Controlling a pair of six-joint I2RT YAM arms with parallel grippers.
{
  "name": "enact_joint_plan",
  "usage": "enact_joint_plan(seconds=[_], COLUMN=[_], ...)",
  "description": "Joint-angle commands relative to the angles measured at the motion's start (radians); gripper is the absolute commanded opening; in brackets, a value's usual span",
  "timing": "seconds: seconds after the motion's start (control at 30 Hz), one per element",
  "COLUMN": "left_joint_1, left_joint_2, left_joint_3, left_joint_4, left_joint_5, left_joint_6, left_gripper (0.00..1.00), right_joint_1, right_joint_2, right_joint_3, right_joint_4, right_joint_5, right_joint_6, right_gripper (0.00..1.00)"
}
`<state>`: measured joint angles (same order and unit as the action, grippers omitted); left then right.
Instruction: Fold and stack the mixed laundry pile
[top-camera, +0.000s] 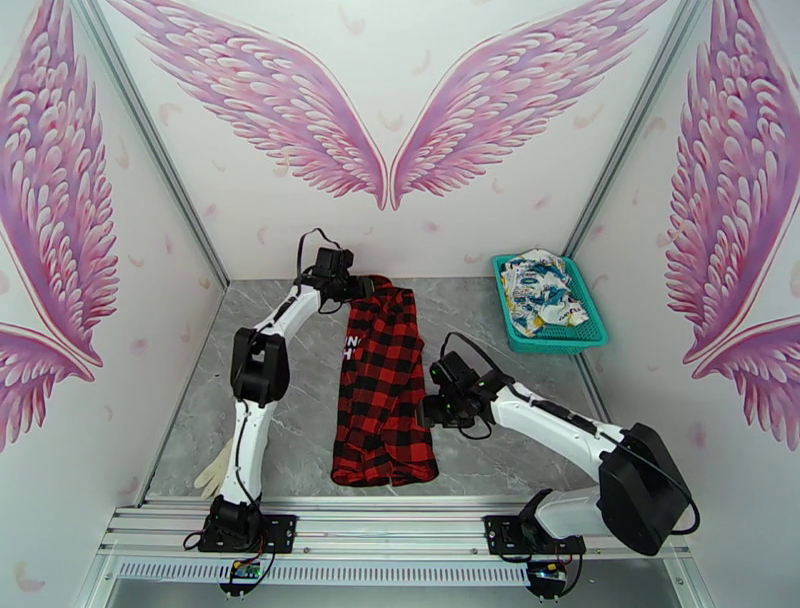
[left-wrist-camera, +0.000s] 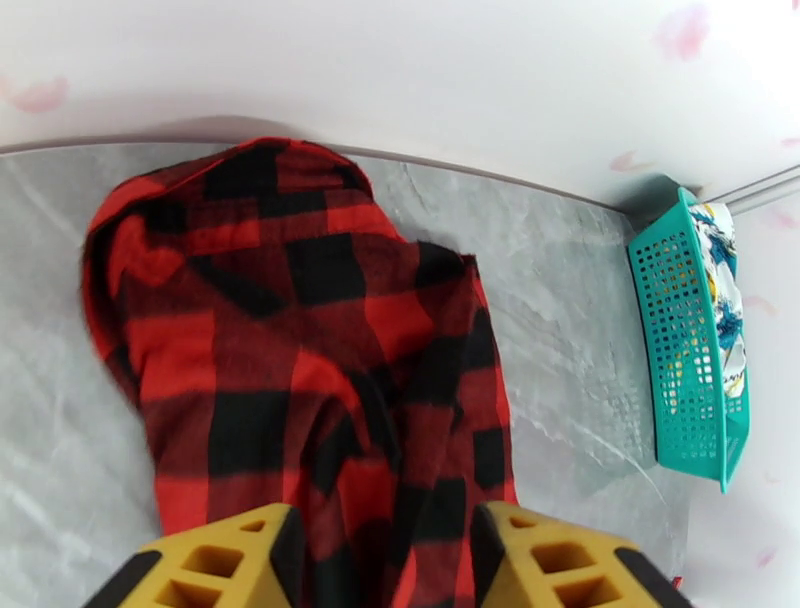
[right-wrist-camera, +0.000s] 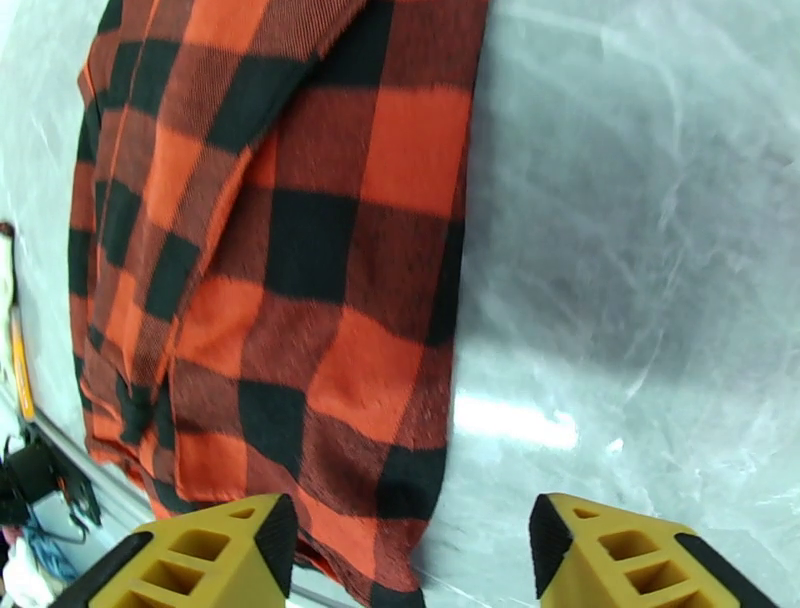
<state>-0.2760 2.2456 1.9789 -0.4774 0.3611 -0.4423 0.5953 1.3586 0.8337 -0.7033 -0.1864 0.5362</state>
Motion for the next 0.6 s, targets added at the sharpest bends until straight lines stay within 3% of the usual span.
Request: enact_joint_plan(seconds=[0.0, 0.27, 0.57], left_joint_1=[-0.006, -0.061, -0.207], left_joint_2=[-0.282, -0.797, -1.158], left_joint_3=[-0.271, -1.023, -1.419], left_joint_4=[0.082, 0.091, -0.033], left_joint_5=[-0.054, -0.132, -0.136], left_joint_6=[0.049, -0.007, -0.190], left_gripper=[0.54, 0.61, 0.66], right_joint_1=[-0.052, -0.076, 0.030], right_joint_2=[-0.062, -0.057, -0.017], right_joint_3=[-0.058, -0.167, -0.220], right_joint_4=[0.006, 0.040, 0.114], right_joint_5=[-0.149, -0.323, -0.305], right_joint_6=[-0.051, -0.033, 0.053], right_gripper=[0.73, 0.73, 0.68])
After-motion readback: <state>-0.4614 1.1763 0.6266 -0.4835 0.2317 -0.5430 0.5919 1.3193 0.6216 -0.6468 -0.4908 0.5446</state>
